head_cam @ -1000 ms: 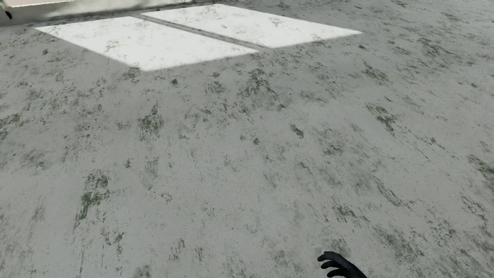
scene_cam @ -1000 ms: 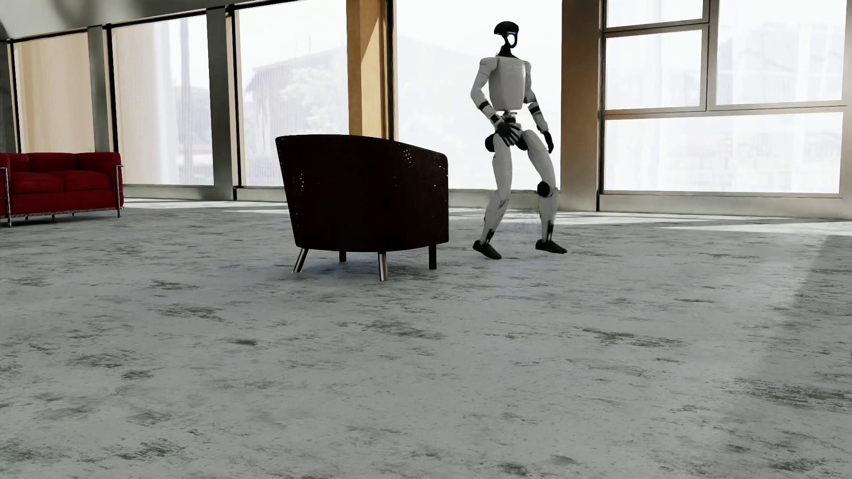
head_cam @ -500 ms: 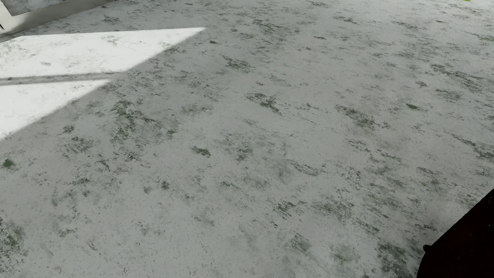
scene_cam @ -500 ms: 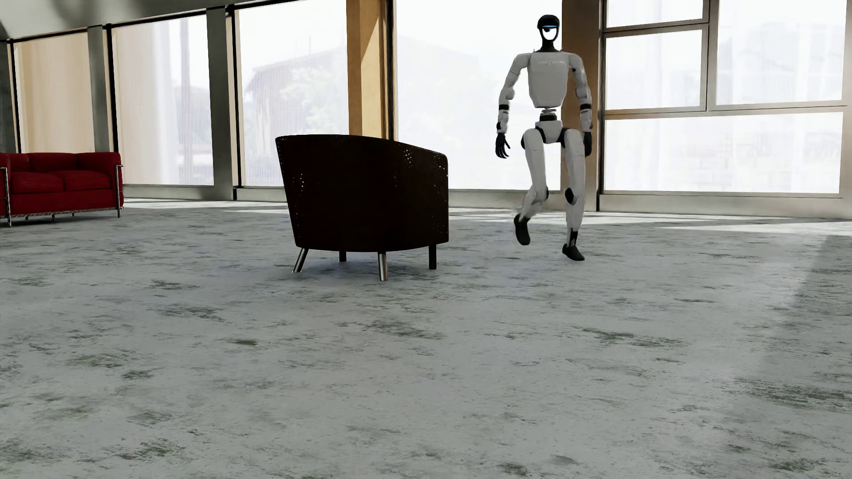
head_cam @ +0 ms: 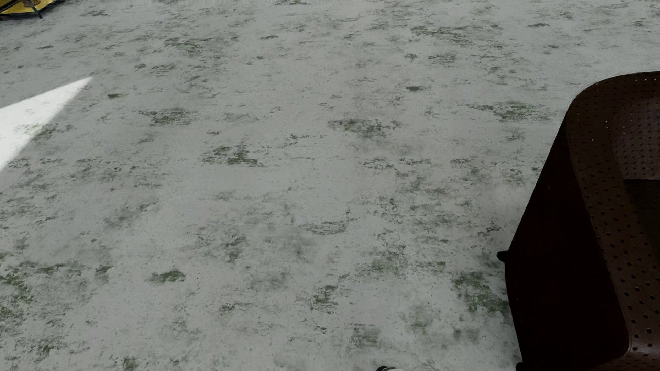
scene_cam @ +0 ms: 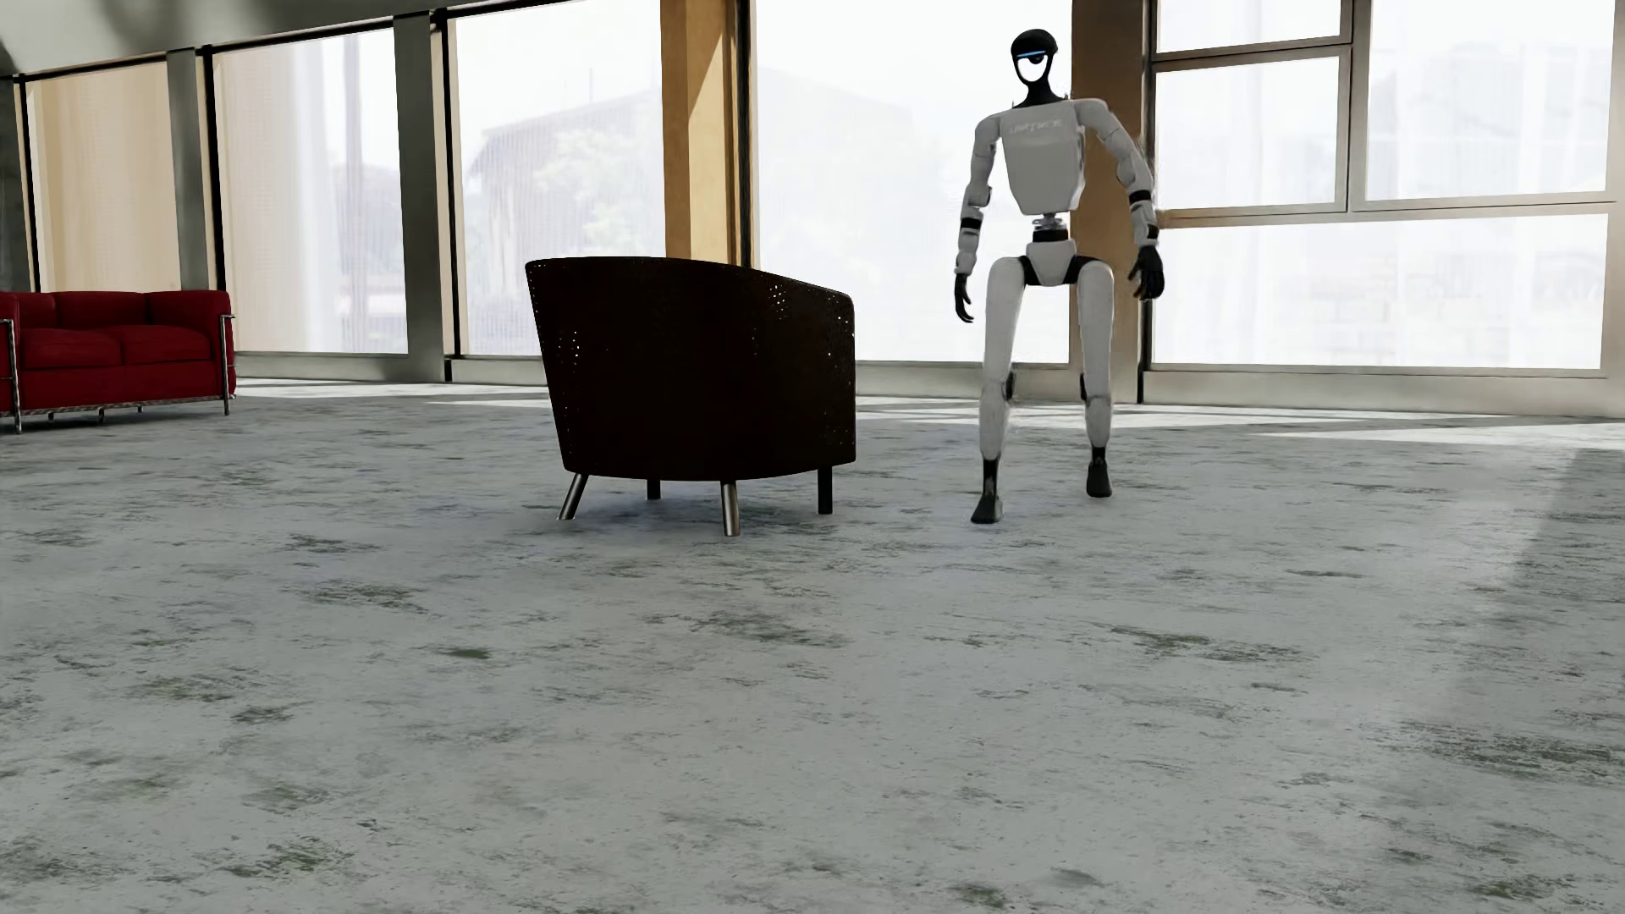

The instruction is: Circle the armchair

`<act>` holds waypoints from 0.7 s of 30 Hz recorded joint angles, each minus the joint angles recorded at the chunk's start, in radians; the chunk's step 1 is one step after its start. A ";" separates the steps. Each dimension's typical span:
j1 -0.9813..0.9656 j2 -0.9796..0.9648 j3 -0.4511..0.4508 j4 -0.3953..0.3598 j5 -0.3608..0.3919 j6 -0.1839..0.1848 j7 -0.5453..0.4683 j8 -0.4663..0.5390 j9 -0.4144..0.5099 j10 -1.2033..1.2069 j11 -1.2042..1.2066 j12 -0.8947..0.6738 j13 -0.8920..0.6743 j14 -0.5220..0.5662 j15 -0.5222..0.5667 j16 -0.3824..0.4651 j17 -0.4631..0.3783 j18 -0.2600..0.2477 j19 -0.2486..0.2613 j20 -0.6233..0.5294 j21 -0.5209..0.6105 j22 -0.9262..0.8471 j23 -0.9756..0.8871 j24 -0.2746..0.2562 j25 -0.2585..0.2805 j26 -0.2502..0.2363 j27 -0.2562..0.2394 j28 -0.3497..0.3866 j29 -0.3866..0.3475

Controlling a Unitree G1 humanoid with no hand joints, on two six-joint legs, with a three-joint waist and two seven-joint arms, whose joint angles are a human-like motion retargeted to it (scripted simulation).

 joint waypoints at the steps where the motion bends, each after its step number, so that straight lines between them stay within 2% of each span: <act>1: 0.017 0.011 0.010 0.014 0.016 0.016 0.000 0.000 0.002 0.008 0.025 0.008 -0.002 0.067 0.034 -0.022 -0.005 0.000 0.000 0.011 0.017 -0.022 0.036 0.000 0.000 0.000 0.000 0.000 0.000; 2: 0.023 0.023 0.024 0.029 0.039 0.034 0.000 0.000 0.002 0.027 0.048 0.022 -0.005 0.187 0.042 -0.049 -0.011 0.000 0.000 0.020 0.033 -0.042 0.065 0.000 0.000 0.000 0.000 0.000 0.000; 4: -0.021 0.078 0.047 0.060 0.073 0.052 0.000 0.000 -0.009 0.143 0.055 0.058 -0.012 0.520 0.009 -0.091 -0.022 0.000 0.000 0.000 0.033 -0.082 0.078 0.000 0.000 0.000 0.000 0.000 0.000; 5: -0.072 0.116 0.053 0.075 0.081 0.047 0.000 0.000 -0.019 0.240 0.043 0.072 -0.012 0.640 -0.014 -0.097 -0.026 0.000 0.000 -0.027 0.020 -0.110 0.054 0.000 0.000 0.000 0.000 0.000 0.000; 6: -0.131 0.154 0.059 0.089 0.086 0.039 0.000 0.000 -0.025 0.352 0.037 0.079 -0.011 0.676 -0.037 -0.094 -0.031 0.000 0.000 -0.053 0.008 -0.141 0.011 0.000 0.000 0.000 0.000 0.000 0.000; 9: -0.285 0.273 0.090 0.106 0.105 0.011 0.000 0.000 0.006 0.629 0.035 0.062 -0.037 0.507 -0.100 -0.077 -0.044 0.000 0.000 -0.060 -0.023 -0.167 -0.125 0.000 0.000 0.000 0.000 0.000 0.000; 10: -0.333 0.308 0.113 0.100 0.110 -0.003 0.000 0.000 0.020 0.657 0.031 0.049 -0.055 0.497 -0.113 -0.070 -0.044 0.000 0.000 -0.052 -0.035 -0.156 -0.147 0.000 0.000 0.000 0.000 0.000 0.000; 11: -0.378 0.341 0.141 0.086 0.112 -0.018 0.000 0.000 0.030 0.647 0.026 0.037 -0.074 0.533 -0.124 -0.062 -0.046 0.000 0.000 -0.047 -0.043 -0.149 -0.159 0.000 0.000 0.000 0.000 0.000 0.000; 13: -0.460 0.401 0.209 0.055 0.114 -0.044 0.000 0.000 0.043 0.559 0.017 0.028 -0.105 0.639 -0.148 -0.043 -0.051 0.000 0.000 -0.044 -0.049 -0.152 -0.174 0.000 0.000 0.000 0.000 0.000 0.000; 14: -0.499 0.425 0.242 0.043 0.114 -0.054 0.000 0.000 0.047 0.502 0.016 0.031 -0.115 0.641 -0.164 -0.032 -0.056 0.000 0.000 -0.044 -0.049 -0.161 -0.183 0.000 0.000 0.000 0.000 0.000 0.000; 17: -0.576 0.514 0.310 0.026 0.111 -0.074 0.000 0.000 0.064 0.304 0.014 0.051 -0.126 0.506 -0.226 -0.020 -0.063 0.000 0.000 -0.036 -0.048 -0.150 -0.190 0.000 0.000 0.000 0.000 0.000 0.000; 21: -0.601 0.599 0.360 0.049 0.105 -0.089 0.000 0.000 0.050 -0.008 0.026 0.097 -0.103 0.336 -0.326 -0.040 -0.047 0.000 0.000 -0.038 -0.014 -0.057 -0.147 0.000 0.000 0.000 0.000 0.000 0.000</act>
